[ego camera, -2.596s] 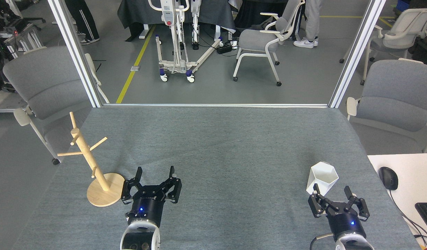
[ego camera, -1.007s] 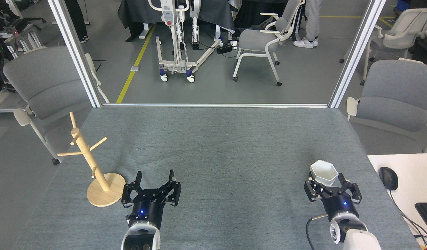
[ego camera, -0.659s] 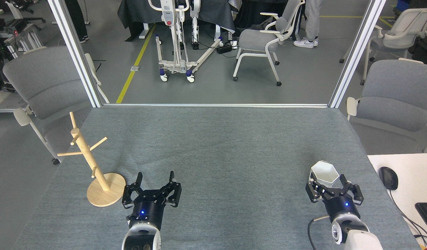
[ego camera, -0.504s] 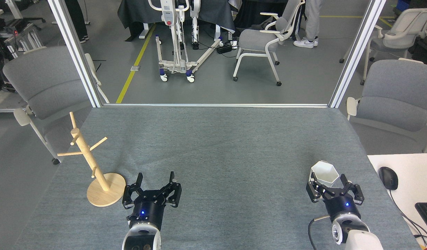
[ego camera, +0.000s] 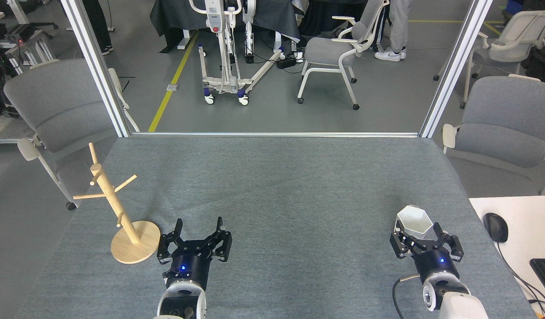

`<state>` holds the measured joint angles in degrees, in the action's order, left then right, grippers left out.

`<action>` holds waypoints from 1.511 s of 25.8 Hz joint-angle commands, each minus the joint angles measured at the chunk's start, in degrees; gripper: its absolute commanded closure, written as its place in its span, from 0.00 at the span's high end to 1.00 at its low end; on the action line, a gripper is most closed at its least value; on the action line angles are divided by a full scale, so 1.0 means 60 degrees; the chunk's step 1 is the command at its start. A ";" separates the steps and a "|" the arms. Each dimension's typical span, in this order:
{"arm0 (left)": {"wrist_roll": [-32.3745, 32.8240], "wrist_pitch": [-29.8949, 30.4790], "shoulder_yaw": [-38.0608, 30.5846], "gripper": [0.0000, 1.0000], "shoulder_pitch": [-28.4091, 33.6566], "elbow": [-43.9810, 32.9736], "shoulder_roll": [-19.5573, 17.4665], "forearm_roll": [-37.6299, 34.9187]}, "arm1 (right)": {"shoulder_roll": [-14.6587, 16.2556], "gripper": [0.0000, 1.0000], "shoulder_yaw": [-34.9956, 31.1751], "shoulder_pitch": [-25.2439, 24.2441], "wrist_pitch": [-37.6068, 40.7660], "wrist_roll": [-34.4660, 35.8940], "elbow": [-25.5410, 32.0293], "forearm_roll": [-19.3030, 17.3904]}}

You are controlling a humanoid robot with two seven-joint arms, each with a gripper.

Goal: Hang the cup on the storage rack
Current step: 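Lift the white cup with the right gripper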

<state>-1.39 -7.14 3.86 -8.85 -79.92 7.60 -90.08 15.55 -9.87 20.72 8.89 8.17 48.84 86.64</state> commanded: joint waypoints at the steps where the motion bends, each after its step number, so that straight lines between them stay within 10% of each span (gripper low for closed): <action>1: -0.0003 -0.0056 0.0002 0.99 -0.0048 0.0048 -0.0006 0.0013 | 0.0001 1.00 0.0106 0.0238 -0.0017 -0.0014 -0.0258 -0.0011; 33: -0.0003 0.0076 0.0016 0.99 0.0054 -0.0230 -0.0036 0.0526 | 0.0075 0.99 0.0443 0.1278 -0.0090 0.0265 -0.1884 0.0048; 39: -0.0003 0.0105 0.0016 0.99 0.0084 -0.0347 -0.0050 0.0540 | 0.0060 0.80 0.0443 0.1263 -0.0075 0.0528 -0.1884 0.0063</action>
<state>-1.39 -6.62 3.96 -8.48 -81.54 7.36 -86.87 15.94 -7.22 28.36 8.34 10.49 37.53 86.94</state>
